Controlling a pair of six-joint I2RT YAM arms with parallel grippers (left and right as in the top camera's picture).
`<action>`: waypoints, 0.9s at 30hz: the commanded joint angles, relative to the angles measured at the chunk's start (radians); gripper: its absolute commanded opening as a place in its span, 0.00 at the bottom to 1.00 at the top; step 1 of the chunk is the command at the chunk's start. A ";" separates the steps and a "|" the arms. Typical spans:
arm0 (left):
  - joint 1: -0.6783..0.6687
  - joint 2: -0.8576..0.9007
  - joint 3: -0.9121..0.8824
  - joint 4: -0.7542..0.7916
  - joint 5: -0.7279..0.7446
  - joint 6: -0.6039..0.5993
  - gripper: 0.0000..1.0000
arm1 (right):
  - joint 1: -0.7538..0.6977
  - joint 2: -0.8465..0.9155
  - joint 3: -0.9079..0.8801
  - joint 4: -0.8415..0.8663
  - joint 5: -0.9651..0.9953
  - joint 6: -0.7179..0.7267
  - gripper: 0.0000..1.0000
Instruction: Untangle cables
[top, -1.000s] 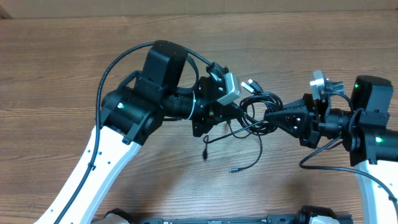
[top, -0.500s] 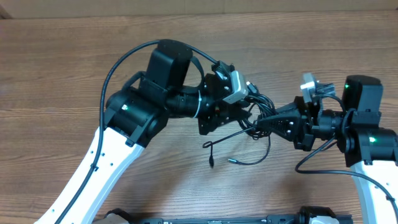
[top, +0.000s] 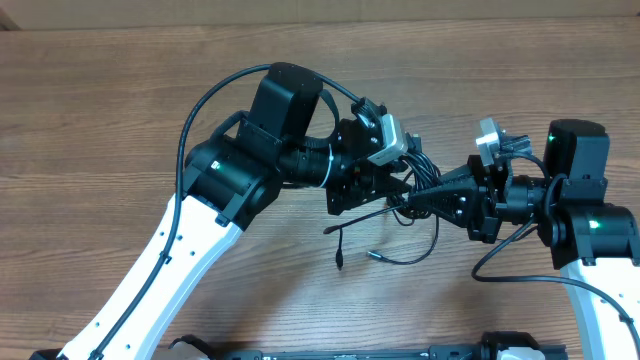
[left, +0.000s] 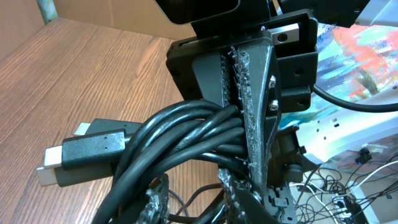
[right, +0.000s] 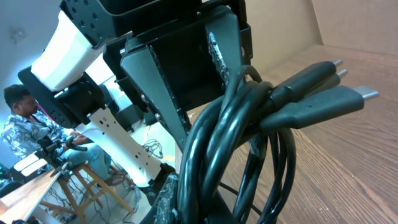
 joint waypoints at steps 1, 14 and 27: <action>0.001 0.019 0.011 0.016 -0.086 -0.006 0.31 | 0.019 -0.039 0.004 0.002 -0.085 -0.012 0.04; 0.000 0.021 0.011 0.017 -0.194 -0.008 0.47 | 0.019 -0.064 0.004 0.007 -0.085 -0.012 0.04; 0.000 0.021 0.011 0.010 -0.377 -0.042 0.59 | 0.019 -0.064 0.005 0.007 -0.085 -0.013 0.04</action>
